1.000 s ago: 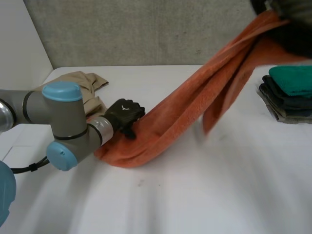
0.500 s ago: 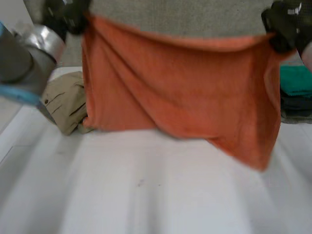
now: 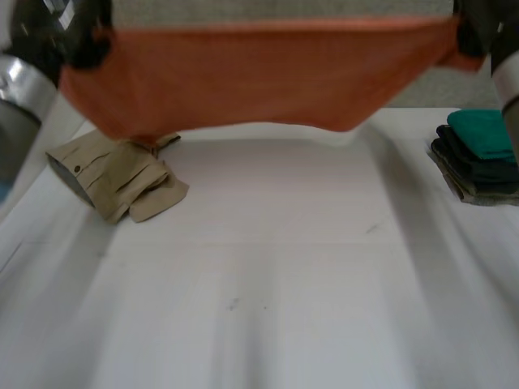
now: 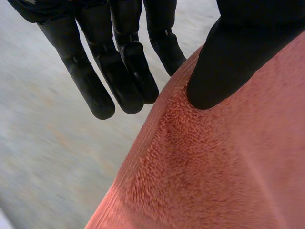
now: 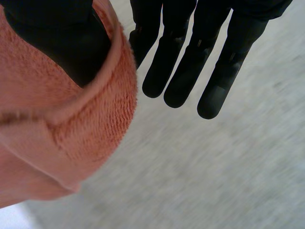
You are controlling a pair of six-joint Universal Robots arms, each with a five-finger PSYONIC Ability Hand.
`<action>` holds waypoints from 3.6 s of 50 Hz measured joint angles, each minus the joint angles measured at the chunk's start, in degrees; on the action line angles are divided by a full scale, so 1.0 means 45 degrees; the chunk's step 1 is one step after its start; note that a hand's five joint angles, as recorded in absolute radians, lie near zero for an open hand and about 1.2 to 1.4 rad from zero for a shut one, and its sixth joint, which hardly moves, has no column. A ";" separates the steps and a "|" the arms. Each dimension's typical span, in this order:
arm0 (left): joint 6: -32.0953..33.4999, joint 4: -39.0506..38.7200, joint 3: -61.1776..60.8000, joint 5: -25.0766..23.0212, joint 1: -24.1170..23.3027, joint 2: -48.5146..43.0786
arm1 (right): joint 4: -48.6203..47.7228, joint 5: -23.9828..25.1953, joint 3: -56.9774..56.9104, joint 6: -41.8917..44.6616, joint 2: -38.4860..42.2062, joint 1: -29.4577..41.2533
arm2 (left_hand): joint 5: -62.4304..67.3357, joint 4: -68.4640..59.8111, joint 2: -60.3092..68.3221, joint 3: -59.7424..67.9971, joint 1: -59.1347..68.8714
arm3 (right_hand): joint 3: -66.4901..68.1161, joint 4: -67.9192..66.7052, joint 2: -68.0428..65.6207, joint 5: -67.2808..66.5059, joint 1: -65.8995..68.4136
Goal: Fold the laundry.
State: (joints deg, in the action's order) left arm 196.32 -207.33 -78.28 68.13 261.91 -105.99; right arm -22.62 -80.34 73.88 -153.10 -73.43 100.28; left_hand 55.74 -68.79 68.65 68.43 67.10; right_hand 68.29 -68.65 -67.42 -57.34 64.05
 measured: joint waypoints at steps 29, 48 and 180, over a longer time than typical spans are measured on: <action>0.4358 0.8371 -0.9762 -0.0765 0.0184 0.3018 | 0.8865 0.1993 0.6301 0.6725 -0.1748 -0.3823 | 0.0000 -0.0037 0.0002 0.0002 0.0000 | 0.0000 -0.0001 -0.0002 -0.0055 0.0000; 0.4130 0.8682 -0.7519 -0.1639 0.0503 0.3173 | 0.7677 0.2200 0.6349 0.5964 -0.1370 -0.4044 | -1.1750 1.2733 -1.2626 -1.2549 -1.2534 | 0.0000 -0.0002 0.0000 -0.0195 0.0000; 0.5560 0.6510 -1.1416 -0.4358 0.4042 0.1810 | 0.3423 0.0474 0.6205 0.0936 0.0073 -0.1040 | -0.7416 0.8122 -0.8124 -0.8107 -0.7875 | 0.0000 0.0000 -0.0002 -0.0254 0.0000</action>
State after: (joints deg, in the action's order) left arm 221.34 -178.03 -129.66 48.52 280.10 -97.85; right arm -7.22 -78.21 101.81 -148.89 -73.10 95.60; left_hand 22.37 -32.25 32.09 31.95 31.66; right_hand 68.29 -68.65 -67.43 -58.49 64.05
